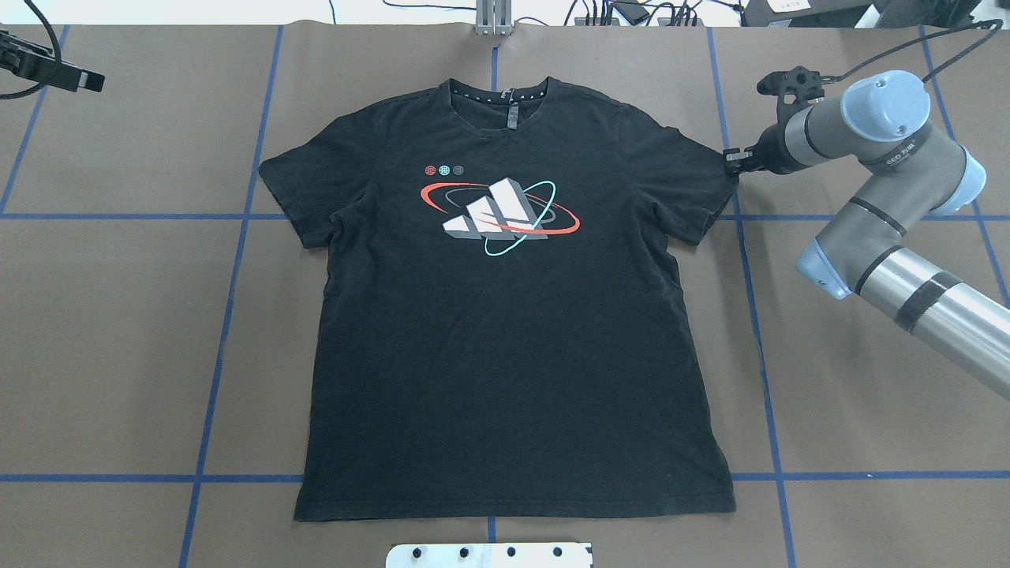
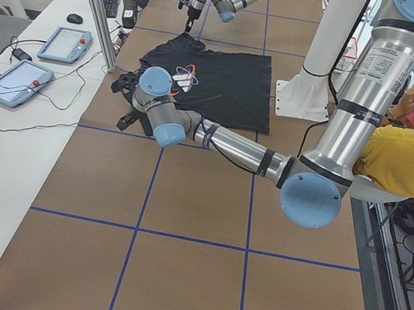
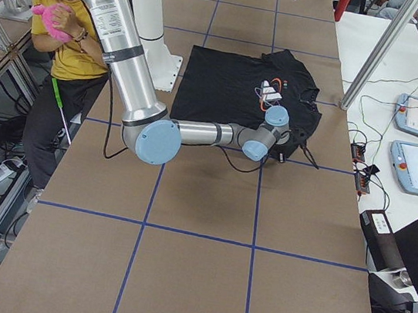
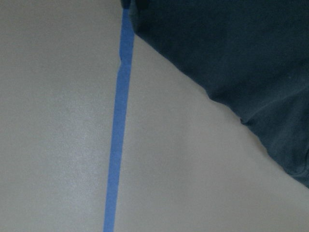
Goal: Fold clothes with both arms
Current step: 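Move the right gripper to the shoulder seam nearest it, then fold the sleeve nearest the right gripper inward onto the shirt, then raise the right gripper away while moving the left gripper to the shoulder, then fold the sleeve nearest the left gripper inward onto the shirt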
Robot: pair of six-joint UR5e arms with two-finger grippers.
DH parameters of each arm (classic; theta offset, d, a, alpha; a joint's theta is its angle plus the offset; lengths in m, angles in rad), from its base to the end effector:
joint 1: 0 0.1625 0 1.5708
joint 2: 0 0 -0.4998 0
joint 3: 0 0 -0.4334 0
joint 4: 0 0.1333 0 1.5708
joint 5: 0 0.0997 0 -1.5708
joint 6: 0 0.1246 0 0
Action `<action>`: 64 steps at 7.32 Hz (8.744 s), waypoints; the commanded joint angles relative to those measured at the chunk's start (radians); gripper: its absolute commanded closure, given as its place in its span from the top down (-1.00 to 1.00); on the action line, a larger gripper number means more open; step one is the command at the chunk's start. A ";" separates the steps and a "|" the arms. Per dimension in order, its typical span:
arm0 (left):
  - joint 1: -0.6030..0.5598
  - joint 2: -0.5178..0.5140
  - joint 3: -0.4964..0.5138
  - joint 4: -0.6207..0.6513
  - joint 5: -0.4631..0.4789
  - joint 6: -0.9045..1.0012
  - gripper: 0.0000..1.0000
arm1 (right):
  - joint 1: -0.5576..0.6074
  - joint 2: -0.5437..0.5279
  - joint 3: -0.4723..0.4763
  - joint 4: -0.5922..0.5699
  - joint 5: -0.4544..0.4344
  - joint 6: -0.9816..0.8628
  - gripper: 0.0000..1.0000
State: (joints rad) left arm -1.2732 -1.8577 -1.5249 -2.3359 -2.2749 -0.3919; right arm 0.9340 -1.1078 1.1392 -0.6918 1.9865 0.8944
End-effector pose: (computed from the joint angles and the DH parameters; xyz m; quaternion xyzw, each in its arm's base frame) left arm 0.1537 -0.6807 0.5050 0.3238 0.4373 0.1273 0.8293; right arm -0.4135 -0.6987 0.5873 0.1817 -0.4317 0.0229 0.8832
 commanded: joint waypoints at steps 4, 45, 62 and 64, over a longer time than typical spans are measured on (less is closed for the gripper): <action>0.000 0.000 0.000 0.000 0.000 -0.002 1.00 | -0.006 0.022 0.093 -0.017 0.000 0.043 -1.00; 0.459 -0.181 0.321 -0.192 0.609 -0.634 -1.00 | 0.309 -0.234 0.428 -0.474 0.259 -0.371 1.00; 0.557 -0.625 0.446 0.205 0.614 -0.932 -1.00 | 0.309 -0.233 0.430 -0.476 0.256 -0.367 1.00; 0.557 -0.679 0.492 0.263 0.614 -0.933 -1.00 | 0.307 -0.234 0.432 -0.476 0.256 -0.365 1.00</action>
State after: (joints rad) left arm -0.7167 -2.5089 -1.0552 -2.1072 -1.6615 -1.3248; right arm 1.2421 -1.3409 1.5695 -1.1673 2.2427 0.5281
